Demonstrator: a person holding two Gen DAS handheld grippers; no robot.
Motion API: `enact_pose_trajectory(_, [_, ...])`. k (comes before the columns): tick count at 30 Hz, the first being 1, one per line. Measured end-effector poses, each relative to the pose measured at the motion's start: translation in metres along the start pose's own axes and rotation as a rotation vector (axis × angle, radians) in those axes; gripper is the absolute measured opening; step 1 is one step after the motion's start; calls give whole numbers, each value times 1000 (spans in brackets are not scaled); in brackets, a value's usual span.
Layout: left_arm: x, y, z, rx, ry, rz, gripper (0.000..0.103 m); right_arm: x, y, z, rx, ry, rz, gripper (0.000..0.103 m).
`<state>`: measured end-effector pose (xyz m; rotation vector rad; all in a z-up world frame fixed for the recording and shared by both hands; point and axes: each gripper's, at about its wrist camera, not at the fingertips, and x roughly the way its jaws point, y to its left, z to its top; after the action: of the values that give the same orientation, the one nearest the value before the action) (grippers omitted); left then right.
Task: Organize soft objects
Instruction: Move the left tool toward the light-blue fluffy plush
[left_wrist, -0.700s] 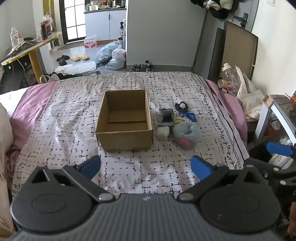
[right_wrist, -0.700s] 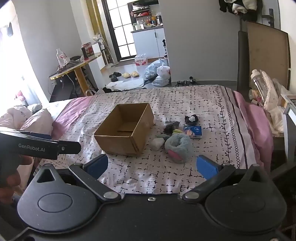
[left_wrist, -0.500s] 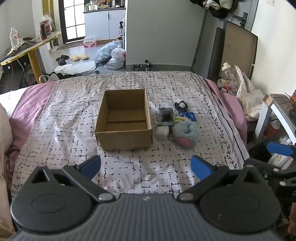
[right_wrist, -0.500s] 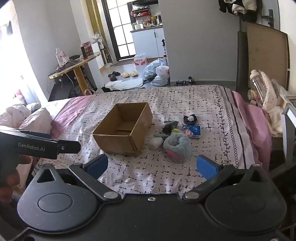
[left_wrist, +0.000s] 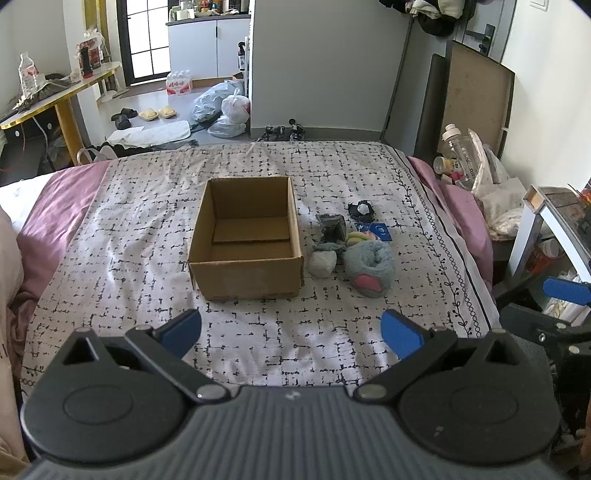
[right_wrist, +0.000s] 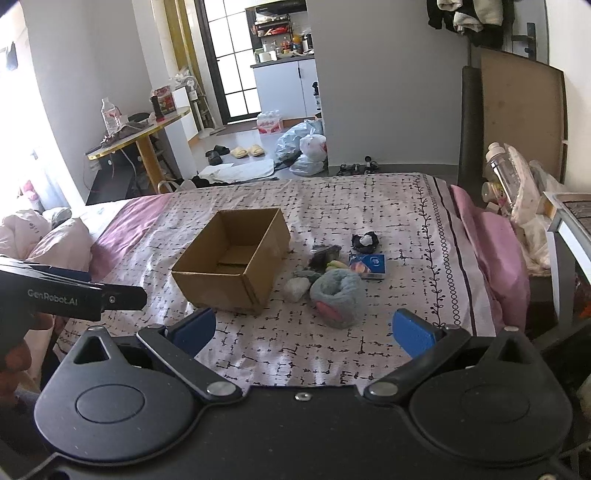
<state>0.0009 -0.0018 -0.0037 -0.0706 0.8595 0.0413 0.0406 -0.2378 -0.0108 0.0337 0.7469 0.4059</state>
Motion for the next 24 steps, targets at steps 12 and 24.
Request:
enact_pose_trajectory(12, [-1, 0, -1, -5, 3, -8, 103, -1, 0, 0, -7, -6, 4, 103])
enact_pose_trajectory(24, [-1, -2, 1, 7, -5, 0, 103, 5, 3, 2, -5, -6, 44, 103])
